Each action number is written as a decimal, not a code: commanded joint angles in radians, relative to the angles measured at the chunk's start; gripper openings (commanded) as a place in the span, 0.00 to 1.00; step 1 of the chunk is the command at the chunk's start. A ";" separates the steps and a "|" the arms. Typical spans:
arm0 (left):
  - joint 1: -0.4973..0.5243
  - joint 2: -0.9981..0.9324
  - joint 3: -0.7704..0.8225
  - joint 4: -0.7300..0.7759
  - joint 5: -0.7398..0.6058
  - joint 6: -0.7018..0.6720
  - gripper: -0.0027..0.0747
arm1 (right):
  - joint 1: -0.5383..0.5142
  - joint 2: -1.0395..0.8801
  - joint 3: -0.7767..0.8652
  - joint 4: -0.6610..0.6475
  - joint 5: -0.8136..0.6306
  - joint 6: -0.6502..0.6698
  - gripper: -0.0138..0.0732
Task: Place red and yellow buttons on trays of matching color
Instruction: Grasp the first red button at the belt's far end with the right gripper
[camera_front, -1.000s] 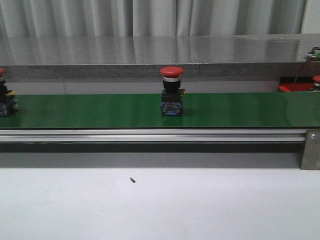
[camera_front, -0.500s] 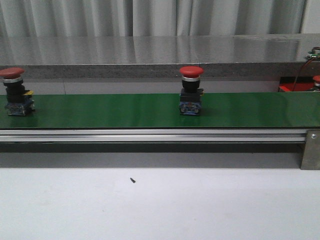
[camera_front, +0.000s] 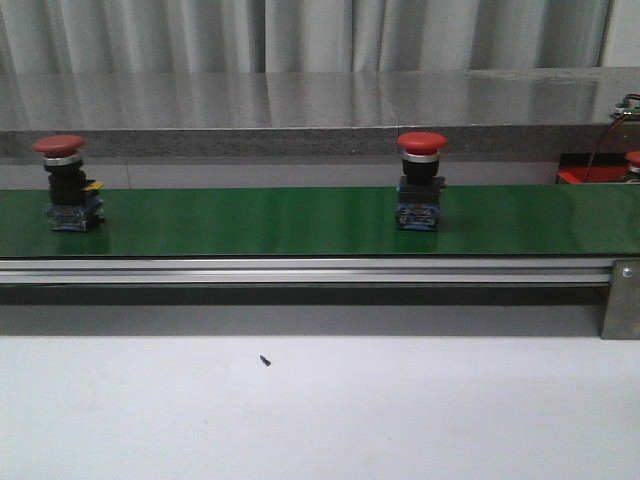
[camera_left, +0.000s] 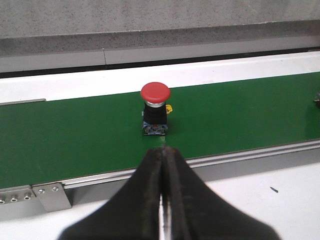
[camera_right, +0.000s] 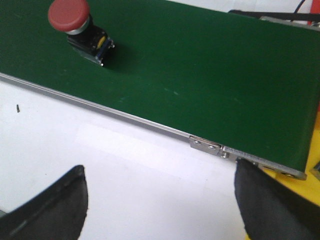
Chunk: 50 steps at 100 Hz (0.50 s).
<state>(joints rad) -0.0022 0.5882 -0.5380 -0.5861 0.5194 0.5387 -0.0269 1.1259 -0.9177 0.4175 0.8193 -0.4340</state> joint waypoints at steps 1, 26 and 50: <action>-0.008 -0.001 -0.028 -0.037 -0.068 0.003 0.01 | 0.017 0.037 -0.054 0.040 -0.031 -0.023 0.85; -0.008 -0.001 -0.028 -0.037 -0.068 0.003 0.01 | 0.119 0.201 -0.184 0.039 -0.053 -0.044 0.85; -0.008 -0.001 -0.028 -0.037 -0.068 0.003 0.01 | 0.164 0.368 -0.314 0.037 -0.059 -0.045 0.85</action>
<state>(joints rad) -0.0022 0.5882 -0.5380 -0.5903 0.5177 0.5387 0.1244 1.4765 -1.1594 0.4254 0.8005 -0.4682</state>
